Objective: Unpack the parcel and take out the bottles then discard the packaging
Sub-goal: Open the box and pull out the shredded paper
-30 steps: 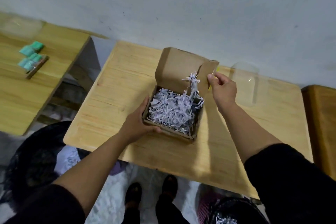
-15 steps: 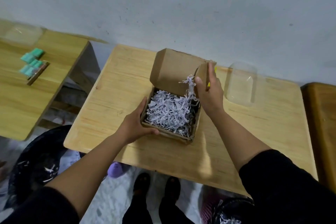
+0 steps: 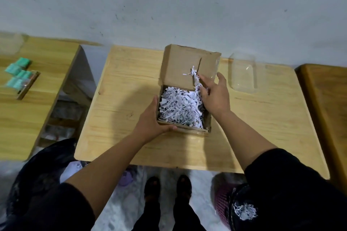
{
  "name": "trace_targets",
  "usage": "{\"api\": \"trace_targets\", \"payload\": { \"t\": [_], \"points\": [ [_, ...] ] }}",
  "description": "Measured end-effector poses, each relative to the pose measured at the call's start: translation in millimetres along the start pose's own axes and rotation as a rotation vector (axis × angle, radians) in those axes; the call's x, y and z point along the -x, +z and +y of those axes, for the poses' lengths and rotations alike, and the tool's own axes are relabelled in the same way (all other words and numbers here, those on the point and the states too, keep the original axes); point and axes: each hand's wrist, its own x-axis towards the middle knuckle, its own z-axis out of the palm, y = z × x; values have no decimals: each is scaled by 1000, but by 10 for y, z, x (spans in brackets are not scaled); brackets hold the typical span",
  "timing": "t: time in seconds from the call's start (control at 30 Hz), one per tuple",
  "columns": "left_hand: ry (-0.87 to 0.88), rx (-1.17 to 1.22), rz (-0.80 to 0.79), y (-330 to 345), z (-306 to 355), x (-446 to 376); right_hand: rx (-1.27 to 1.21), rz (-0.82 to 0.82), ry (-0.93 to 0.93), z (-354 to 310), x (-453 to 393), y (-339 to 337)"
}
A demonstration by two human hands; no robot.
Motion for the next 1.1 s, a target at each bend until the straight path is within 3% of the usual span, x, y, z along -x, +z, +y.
{"api": "trace_targets", "payload": {
  "t": [0.17, 0.5, 0.67, 0.83, 1.1],
  "points": [
    [39, -28, -20, -26, 17, 18, 31, 98, -20, -30, 46, -10],
    [153, -36, 6, -98, -20, -3, -9, 130, -13, -136, -98, 73],
    [183, -14, 15, -80, -42, -26, 73, 47, -83, -59, -22, 176],
    [249, -175, 20, -93, -45, -46, 182, -76, -290, 51, 232, 216],
    [402, -381, 11, -210, 132, -146, 186, -89, -319, 94, 419, 63]
  ]
}}
